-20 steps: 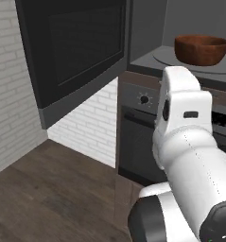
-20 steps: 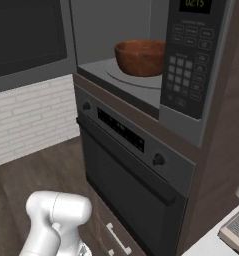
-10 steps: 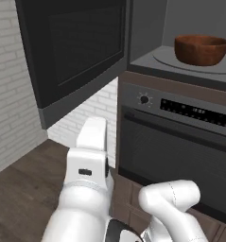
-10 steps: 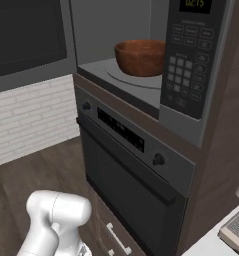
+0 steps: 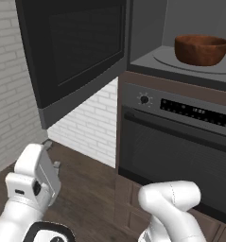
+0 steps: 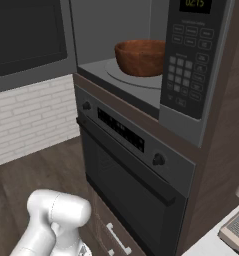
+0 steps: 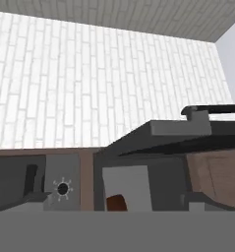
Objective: Pick the avocado from the sink and place it in the bowl. Then pick the bowl and place it in the microwave. Then close the microwave door and press the start button.
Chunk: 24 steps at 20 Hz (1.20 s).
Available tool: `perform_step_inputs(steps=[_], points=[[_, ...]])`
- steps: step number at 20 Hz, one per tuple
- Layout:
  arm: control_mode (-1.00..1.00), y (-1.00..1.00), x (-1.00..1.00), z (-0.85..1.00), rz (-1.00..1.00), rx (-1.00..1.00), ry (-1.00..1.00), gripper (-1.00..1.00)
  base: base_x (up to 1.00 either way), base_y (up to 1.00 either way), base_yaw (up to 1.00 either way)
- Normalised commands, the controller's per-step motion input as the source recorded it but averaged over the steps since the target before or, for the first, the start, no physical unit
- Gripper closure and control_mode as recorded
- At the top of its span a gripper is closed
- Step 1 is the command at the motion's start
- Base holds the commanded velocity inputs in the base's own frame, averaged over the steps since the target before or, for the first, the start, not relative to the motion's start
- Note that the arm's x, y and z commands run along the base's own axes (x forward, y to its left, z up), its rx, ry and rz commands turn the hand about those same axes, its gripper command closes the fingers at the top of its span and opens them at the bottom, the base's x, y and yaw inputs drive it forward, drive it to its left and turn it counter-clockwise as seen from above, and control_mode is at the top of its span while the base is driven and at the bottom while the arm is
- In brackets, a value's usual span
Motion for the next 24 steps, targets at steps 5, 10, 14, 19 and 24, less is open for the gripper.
perform_step_inputs(steps=[5, 10, 14, 19, 24], points=[[-1.0, 0.98, 0.92, -0.28, -0.07, 0.0, 0.0, -1.0, 0.0, 0.0, 0.0], [-1.0, 0.83, 0.76, -0.01, -0.08, 0.0, 0.0, -1.0, 0.0, 0.0, 0.0], [-1.0, 0.79, 0.74, -0.09, -0.1, 0.0, 0.0, -1.0, 0.0, 0.0, 0.0], [-1.0, 0.44, 0.62, 0.0, -0.14, 0.0, -0.01, -1.0, 0.0, 0.0, 0.0], [-1.0, -0.28, 0.63, 0.07, -0.13, 0.01, -0.08, -1.0, 0.0, 0.0, 0.0]])
